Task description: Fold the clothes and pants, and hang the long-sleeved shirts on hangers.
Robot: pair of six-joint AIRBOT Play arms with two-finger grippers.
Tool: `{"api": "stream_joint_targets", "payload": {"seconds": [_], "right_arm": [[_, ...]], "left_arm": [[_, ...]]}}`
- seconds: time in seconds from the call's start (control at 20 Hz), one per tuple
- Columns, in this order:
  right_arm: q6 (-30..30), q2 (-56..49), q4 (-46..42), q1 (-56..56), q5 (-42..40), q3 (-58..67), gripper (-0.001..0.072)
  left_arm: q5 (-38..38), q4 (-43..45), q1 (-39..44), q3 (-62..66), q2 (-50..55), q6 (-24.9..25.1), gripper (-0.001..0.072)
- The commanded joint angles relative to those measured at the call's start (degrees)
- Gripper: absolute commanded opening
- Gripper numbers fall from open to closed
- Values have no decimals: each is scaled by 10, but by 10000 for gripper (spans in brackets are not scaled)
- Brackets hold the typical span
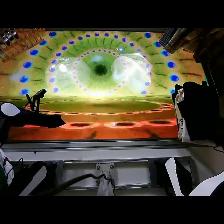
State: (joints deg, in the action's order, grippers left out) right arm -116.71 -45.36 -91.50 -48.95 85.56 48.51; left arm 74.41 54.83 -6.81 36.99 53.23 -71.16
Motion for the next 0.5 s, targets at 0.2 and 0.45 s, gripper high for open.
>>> {"api": "stream_joint_targets", "payload": {"seconds": [0.2, 0.45], "right_arm": [[28, -12, 33, 0, -12, 85, 366], [218, -82, 370, 71, -252, 315, 365]], "left_arm": [[7, 0, 0, 2, -1, 0, 9], [8, -37, 20, 96, -23, -11, 8]]}}
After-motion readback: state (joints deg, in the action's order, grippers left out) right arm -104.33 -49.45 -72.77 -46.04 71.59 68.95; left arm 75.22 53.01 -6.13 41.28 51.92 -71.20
